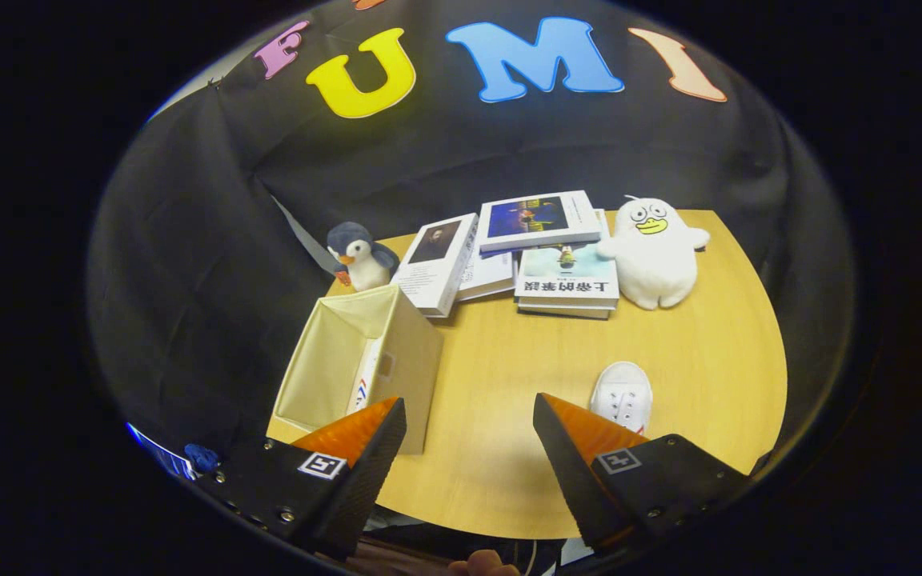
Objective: Open the storage box then place both shoes into the box .Put the left shoe in first, then the right shoe, with the right side of both shoes facing outward in a uniform manner.
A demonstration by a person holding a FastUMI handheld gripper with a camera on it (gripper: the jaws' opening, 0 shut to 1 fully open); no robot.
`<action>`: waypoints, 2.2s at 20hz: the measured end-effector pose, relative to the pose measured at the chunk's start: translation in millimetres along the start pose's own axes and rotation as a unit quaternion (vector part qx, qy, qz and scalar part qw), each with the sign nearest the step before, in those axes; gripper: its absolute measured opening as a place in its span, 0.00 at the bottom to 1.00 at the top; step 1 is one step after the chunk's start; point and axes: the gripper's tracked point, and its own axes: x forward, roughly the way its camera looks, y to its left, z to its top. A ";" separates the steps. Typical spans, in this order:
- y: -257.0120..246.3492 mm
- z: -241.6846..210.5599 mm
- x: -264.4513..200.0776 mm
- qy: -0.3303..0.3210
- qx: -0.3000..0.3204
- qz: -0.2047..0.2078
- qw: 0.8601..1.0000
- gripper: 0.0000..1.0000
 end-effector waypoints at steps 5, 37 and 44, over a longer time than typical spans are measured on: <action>-47.6 -23.9 -4.5 0.005 0.051 -0.019 0.998 0.98; -218.1 -158.9 73.5 0.170 0.026 -0.167 0.971 0.97; -209.9 -155.5 94.4 0.161 0.066 -0.134 0.976 0.60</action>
